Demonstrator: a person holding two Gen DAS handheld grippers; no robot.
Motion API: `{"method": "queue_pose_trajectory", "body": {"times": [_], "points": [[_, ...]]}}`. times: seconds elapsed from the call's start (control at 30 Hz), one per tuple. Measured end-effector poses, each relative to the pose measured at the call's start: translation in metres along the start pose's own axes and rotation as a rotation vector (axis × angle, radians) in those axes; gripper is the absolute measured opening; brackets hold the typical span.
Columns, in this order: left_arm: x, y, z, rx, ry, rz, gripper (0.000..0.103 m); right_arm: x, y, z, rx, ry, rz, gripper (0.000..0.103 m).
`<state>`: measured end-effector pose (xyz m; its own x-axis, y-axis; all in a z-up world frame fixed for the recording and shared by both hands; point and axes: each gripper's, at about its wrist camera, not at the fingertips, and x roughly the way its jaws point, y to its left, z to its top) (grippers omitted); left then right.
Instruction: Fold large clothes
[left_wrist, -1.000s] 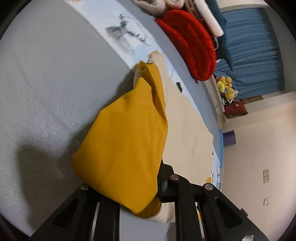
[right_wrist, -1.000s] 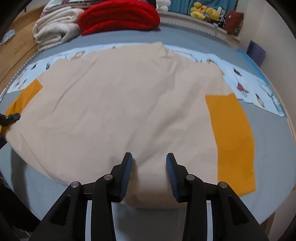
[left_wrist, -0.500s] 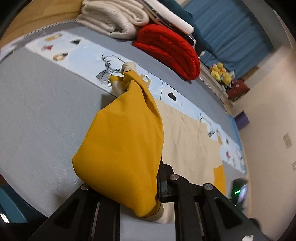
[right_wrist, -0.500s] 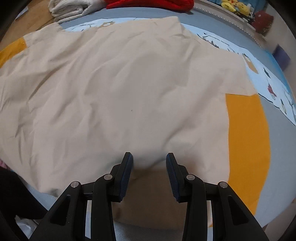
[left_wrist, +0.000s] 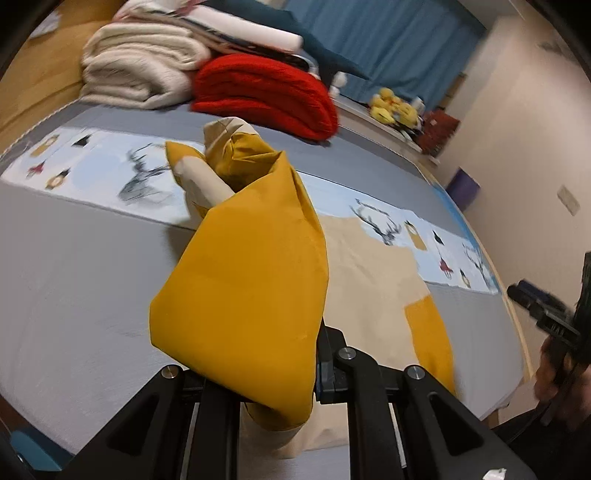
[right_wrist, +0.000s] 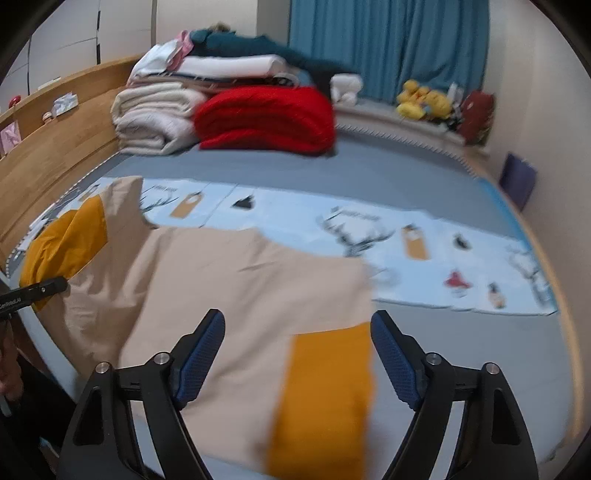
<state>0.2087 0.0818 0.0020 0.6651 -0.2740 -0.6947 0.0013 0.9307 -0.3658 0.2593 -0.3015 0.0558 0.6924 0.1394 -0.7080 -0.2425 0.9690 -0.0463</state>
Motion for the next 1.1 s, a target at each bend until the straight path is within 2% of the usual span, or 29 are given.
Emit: {"method": "queue_pose_trajectory", "body": {"times": [0.07, 0.1, 0.17, 0.23, 0.43, 0.53, 0.63, 0.7, 0.73, 0.87, 0.93, 1.0, 1.1], "points": [[0.006, -0.018, -0.002, 0.043, 0.006, 0.0, 0.012, 0.0, -0.023, -0.01, 0.063, 0.01, -0.04, 0.082], [0.011, -0.031, -0.003, 0.067, 0.012, -0.002, 0.012, 0.005, -0.037, -0.016, 0.105, 0.055, -0.058, 0.082], [0.017, -0.048, -0.005, 0.097, 0.02, -0.009, 0.012, -0.001, -0.05, -0.021, 0.14, 0.049, -0.085, 0.082], [0.027, -0.073, -0.009, 0.141, 0.033, -0.02, 0.012, -0.005, -0.06, -0.024, 0.141, 0.035, -0.117, 0.082], [0.057, -0.155, -0.034, 0.316, 0.086, -0.059, 0.012, -0.014, -0.08, -0.044, 0.127, 0.065, -0.129, 0.081], [0.081, -0.188, -0.061, 0.418, 0.177, -0.093, 0.012, -0.019, -0.092, -0.052, 0.15, 0.074, -0.139, 0.081], [0.106, -0.208, -0.086, 0.501, 0.267, -0.086, 0.014, -0.02, -0.102, -0.056, 0.186, 0.08, -0.129, 0.081], [0.12, -0.214, -0.1, 0.545, 0.321, -0.063, 0.017, -0.02, -0.103, -0.057, 0.202, 0.082, -0.113, 0.082], [0.124, -0.212, -0.103, 0.541, 0.341, -0.067, 0.024, -0.019, -0.102, -0.056, 0.208, 0.08, -0.099, 0.081], [0.109, -0.202, -0.095, 0.469, 0.394, -0.149, 0.051, -0.013, -0.095, -0.054, 0.228, 0.092, 0.007, 0.082], [0.09, -0.196, -0.084, 0.43, 0.397, -0.212, 0.058, -0.007, -0.087, -0.053, 0.242, 0.105, 0.083, 0.082], [0.068, -0.189, -0.066, 0.417, 0.385, -0.263, 0.059, 0.001, -0.077, -0.05, 0.248, 0.127, 0.156, 0.082], [0.037, -0.183, -0.041, 0.447, 0.309, -0.243, 0.06, 0.01, -0.057, -0.047, 0.243, 0.145, 0.232, 0.082]]}}
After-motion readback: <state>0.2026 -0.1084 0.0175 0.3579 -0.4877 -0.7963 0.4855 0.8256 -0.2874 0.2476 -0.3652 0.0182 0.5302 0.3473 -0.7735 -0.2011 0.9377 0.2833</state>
